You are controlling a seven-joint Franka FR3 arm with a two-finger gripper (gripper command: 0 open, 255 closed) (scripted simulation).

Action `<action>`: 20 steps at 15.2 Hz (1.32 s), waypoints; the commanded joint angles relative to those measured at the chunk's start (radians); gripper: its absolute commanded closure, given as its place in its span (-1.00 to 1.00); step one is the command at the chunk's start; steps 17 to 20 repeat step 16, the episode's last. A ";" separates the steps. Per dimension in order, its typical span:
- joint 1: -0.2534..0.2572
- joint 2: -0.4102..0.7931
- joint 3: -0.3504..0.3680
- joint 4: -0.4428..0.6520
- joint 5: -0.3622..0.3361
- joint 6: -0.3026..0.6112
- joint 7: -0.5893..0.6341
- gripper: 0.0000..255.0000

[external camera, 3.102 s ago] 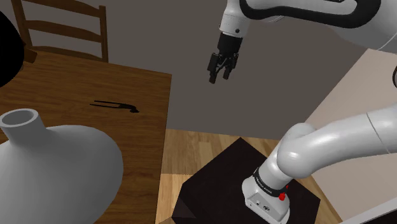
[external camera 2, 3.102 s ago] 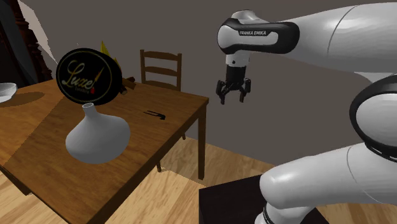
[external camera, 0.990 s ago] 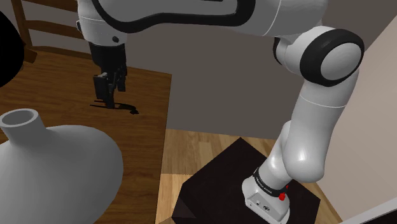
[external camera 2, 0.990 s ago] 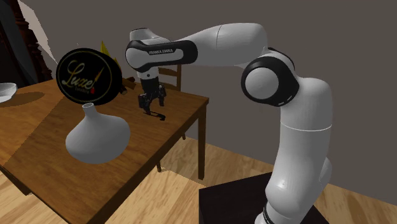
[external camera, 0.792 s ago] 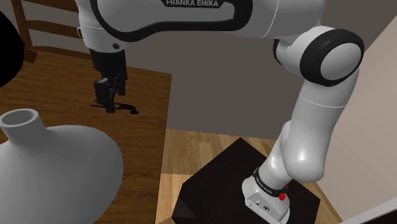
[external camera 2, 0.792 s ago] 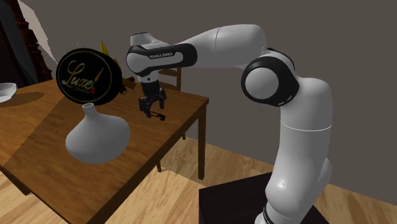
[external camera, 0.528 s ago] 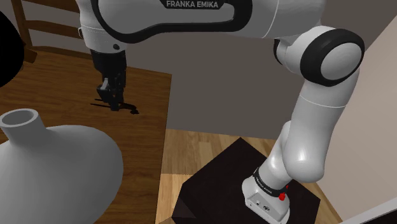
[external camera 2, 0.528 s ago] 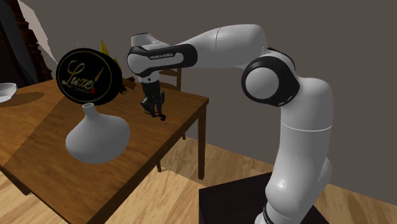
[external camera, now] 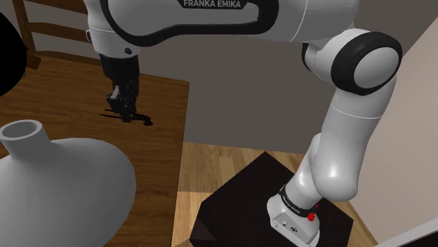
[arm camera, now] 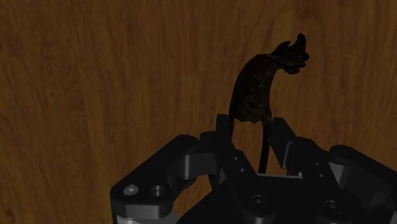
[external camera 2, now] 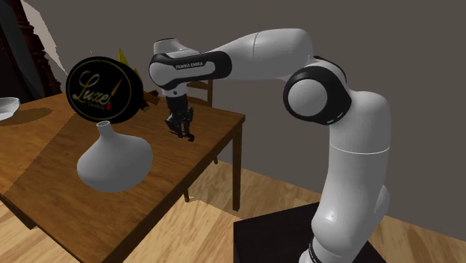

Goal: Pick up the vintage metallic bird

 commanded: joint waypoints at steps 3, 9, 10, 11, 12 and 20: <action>0.003 0.002 0.002 0.045 0.001 -0.048 0.000 1.00; 0.010 0.013 0.004 0.142 -0.002 -0.134 0.001 1.00; 0.012 0.016 0.004 0.160 -0.003 -0.148 0.001 1.00; 0.014 0.020 0.005 0.178 -0.005 -0.163 0.002 1.00; 0.016 0.023 0.005 0.197 -0.006 -0.179 0.002 1.00; 0.020 0.033 0.006 0.239 -0.009 -0.212 0.003 1.00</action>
